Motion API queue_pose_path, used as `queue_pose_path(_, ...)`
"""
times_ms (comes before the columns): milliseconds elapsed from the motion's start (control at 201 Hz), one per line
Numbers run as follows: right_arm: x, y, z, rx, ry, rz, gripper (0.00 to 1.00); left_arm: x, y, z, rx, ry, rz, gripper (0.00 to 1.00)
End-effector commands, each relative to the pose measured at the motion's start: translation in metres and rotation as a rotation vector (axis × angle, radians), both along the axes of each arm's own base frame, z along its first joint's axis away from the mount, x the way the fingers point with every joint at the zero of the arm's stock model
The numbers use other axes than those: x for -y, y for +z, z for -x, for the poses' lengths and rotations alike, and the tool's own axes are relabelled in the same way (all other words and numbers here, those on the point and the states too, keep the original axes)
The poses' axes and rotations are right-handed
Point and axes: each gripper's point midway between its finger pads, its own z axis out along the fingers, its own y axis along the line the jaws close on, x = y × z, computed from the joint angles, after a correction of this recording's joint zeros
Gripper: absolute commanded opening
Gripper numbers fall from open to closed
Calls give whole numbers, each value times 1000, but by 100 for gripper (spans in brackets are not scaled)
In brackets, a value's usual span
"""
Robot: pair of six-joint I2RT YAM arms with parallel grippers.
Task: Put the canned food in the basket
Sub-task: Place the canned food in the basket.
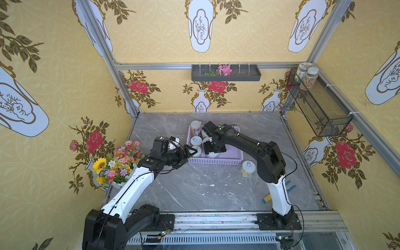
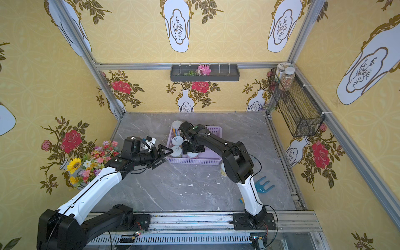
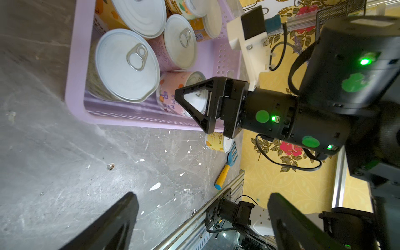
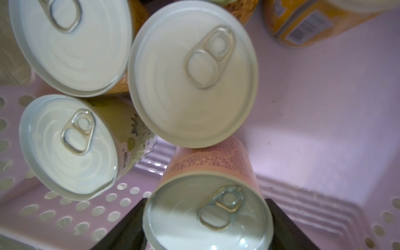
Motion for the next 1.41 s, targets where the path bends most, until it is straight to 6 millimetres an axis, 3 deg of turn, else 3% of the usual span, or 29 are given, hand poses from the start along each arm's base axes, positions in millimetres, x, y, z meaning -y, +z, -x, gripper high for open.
queue_pose_path(0, -14, 4, -10, 34, -11, -51, 71, -1, -2, 1, -2, -4, -7, 99)
queue_pose_path(348, -29, -5, -14, 31, -22, -101, 71, -1, -2, 3, -2, -7, -4, 99)
queue_pose_path(806, -34, -8, -16, 35, -22, -122, 73, 0, -3, 3, 13, -21, -3, 98)
queue_pose_path(1120, -27, -13, -14, 27, -33, -88, 87, 1, -4, 1, 10, -22, 1, 98)
queue_pose_path(1404, -27, -10, -15, 34, -34, -91, 90, 2, -5, 0, 12, -22, 3, 97)
